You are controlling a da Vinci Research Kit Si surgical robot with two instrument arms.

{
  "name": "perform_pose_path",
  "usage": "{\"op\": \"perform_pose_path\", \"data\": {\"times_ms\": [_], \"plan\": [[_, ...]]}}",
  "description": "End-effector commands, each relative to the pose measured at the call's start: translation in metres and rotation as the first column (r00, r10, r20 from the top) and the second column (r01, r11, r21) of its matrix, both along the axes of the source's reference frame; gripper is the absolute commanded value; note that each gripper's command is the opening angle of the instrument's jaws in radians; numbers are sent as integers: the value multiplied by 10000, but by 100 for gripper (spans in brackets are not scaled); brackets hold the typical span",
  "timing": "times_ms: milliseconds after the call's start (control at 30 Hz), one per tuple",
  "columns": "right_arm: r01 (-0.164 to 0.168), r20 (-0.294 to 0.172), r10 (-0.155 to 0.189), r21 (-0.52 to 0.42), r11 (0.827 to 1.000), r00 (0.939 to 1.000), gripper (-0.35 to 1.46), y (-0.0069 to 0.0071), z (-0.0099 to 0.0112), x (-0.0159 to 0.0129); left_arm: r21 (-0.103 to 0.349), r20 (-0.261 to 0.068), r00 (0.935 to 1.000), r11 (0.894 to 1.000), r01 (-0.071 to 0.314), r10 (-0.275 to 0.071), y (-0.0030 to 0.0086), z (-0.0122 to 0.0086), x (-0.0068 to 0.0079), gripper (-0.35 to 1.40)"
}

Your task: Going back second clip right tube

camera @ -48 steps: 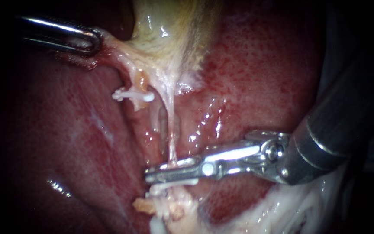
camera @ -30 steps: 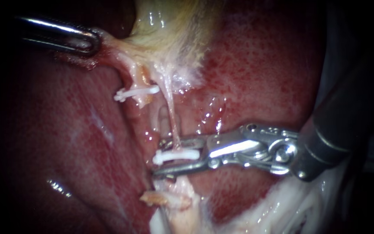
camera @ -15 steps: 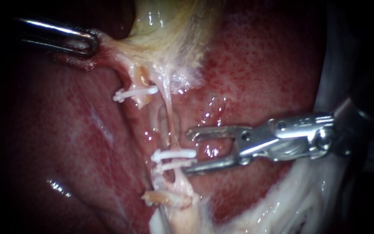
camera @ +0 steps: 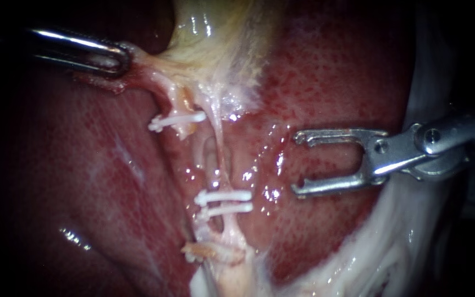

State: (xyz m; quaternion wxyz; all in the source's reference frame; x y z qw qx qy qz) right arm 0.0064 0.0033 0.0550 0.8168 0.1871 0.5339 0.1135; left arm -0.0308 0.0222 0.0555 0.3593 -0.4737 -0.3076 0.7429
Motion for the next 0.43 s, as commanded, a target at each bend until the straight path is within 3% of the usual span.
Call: {"op": "perform_pose_path", "data": {"times_ms": [33, 133, 433], "plan": [[18, -17, -18, 11, 10000, 10000, 49, 0, 0, 1, -2, -9, 10000, 10000, -52, 52, -1, 3, -3, -35], [59, -10, -59, 22, 10000, 10000, 49, 0, 0, 0, -56, -21, 9999, 9999, -163, 163, -2, 13, -9, -35], [164, -49, -164, 70, 9998, 9999, 49, 0, 0, 1, -43, 0, 9998, 9998, -191, 191, 0, 12, -5, -35]]}}
